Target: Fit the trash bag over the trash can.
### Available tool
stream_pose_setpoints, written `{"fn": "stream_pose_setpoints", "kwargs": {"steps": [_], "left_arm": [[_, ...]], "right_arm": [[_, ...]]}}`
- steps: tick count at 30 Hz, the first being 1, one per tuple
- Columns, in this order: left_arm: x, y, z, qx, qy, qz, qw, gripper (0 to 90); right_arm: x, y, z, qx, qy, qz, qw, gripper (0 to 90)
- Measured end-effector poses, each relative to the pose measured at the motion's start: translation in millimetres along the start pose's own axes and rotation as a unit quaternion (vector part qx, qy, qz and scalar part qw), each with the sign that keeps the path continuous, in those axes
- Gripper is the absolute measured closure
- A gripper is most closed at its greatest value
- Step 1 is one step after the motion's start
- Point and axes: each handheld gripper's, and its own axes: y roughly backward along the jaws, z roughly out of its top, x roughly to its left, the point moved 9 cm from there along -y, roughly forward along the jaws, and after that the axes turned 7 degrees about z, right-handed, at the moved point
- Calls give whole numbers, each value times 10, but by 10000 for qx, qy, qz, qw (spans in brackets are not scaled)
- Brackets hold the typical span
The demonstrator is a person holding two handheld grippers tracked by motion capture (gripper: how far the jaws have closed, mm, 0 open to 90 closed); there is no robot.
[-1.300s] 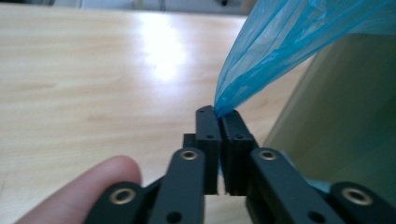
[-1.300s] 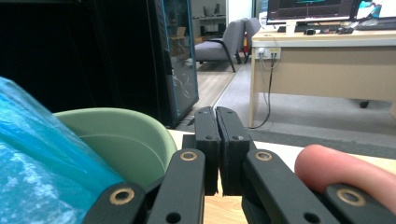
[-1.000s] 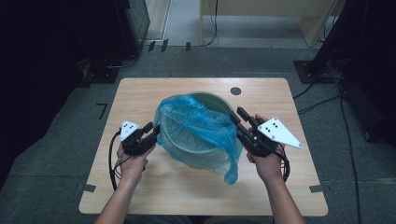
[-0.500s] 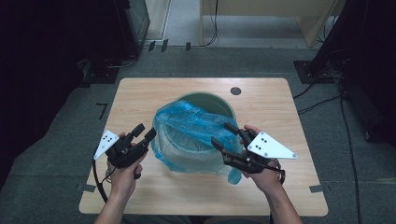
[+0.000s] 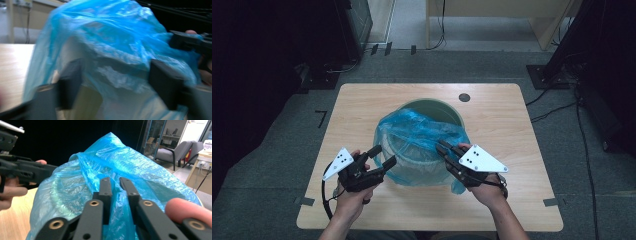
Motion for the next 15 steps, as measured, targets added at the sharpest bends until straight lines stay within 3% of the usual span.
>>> {"fn": "stream_pose_setpoints", "kwargs": {"steps": [2,6,9,12,15], "left_arm": [[-29,-2,-26,59,-53,-117,9999,655],[-16,-4,-44,175,-208,-101,9996,894],[77,-18,-16,208,-333,155,9991,900],[199,-43,32,175,-327,467,9982,900],[312,-79,96,171,-415,762,9961,900]], "right_arm": [[-12,1,20,-57,-28,4,10000,869],[-69,7,56,-118,-93,-82,9999,883],[-161,-1,103,-213,-214,-213,9993,889],[-268,-25,164,-317,-386,-313,9983,895],[-406,-65,185,-292,-415,-514,9974,900]]}}
